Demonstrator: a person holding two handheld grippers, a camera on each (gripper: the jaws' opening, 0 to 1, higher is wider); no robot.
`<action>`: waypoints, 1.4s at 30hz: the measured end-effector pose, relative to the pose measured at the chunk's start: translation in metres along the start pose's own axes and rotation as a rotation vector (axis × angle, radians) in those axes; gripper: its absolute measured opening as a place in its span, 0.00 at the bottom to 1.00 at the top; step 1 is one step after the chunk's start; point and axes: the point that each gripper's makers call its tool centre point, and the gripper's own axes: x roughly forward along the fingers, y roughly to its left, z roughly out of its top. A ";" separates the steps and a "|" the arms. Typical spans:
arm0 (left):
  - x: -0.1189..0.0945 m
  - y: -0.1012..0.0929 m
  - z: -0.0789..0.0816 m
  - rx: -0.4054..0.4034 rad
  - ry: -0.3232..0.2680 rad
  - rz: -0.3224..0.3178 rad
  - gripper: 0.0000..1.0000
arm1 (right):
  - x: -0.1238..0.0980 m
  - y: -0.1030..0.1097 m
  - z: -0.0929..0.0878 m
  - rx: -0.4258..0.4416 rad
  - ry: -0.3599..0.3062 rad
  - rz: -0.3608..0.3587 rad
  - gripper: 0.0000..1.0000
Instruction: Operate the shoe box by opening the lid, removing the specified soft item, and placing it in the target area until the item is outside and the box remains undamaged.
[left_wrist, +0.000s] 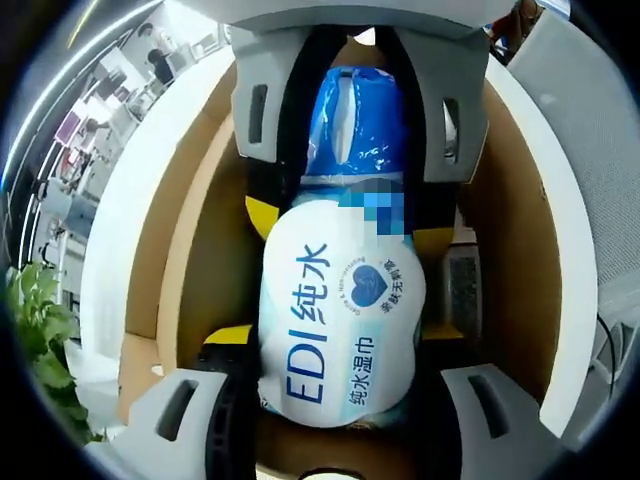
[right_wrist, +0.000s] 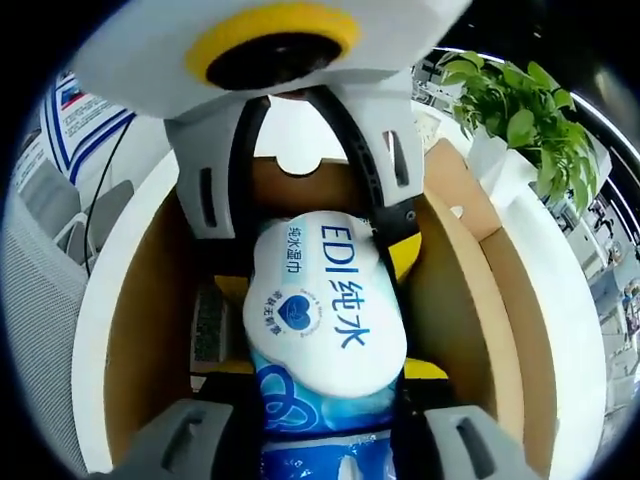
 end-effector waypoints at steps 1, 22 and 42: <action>-0.001 -0.001 0.000 0.001 0.002 -0.002 0.59 | 0.000 0.001 0.000 -0.002 0.001 0.000 0.45; -0.041 0.005 0.022 0.013 0.008 0.023 0.59 | -0.040 -0.002 0.021 -0.028 -0.041 -0.020 0.45; -0.078 0.013 0.070 0.041 0.021 0.040 0.59 | -0.104 -0.008 0.027 -0.047 -0.083 -0.050 0.45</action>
